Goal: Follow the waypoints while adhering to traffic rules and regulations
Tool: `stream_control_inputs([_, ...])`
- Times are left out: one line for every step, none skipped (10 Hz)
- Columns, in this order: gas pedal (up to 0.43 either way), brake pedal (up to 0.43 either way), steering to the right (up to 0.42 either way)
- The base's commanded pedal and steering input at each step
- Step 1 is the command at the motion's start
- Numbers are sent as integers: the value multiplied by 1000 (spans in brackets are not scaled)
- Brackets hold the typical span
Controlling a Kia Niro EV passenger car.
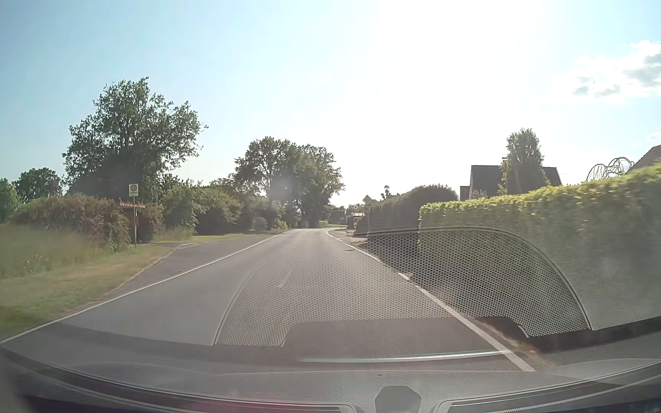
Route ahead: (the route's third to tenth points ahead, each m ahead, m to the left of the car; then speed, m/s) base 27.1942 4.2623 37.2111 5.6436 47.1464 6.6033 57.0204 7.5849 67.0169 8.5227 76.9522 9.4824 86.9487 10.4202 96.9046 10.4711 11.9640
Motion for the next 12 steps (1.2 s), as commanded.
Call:
stream_control_inputs([118,6,-25])
stream_control_inputs([118,6,-25])
stream_control_inputs([118,6,-25])
stream_control_inputs([118,6,-23])
stream_control_inputs([130,6,-22])
stream_control_inputs([138,6,-20])
stream_control_inputs([150,6,-19])
stream_control_inputs([169,6,-17])
stream_control_inputs([169,6,-17])
stream_control_inputs([169,6,-17])
stream_control_inputs([169,6,-14])
stream_control_inputs([169,6,-11])
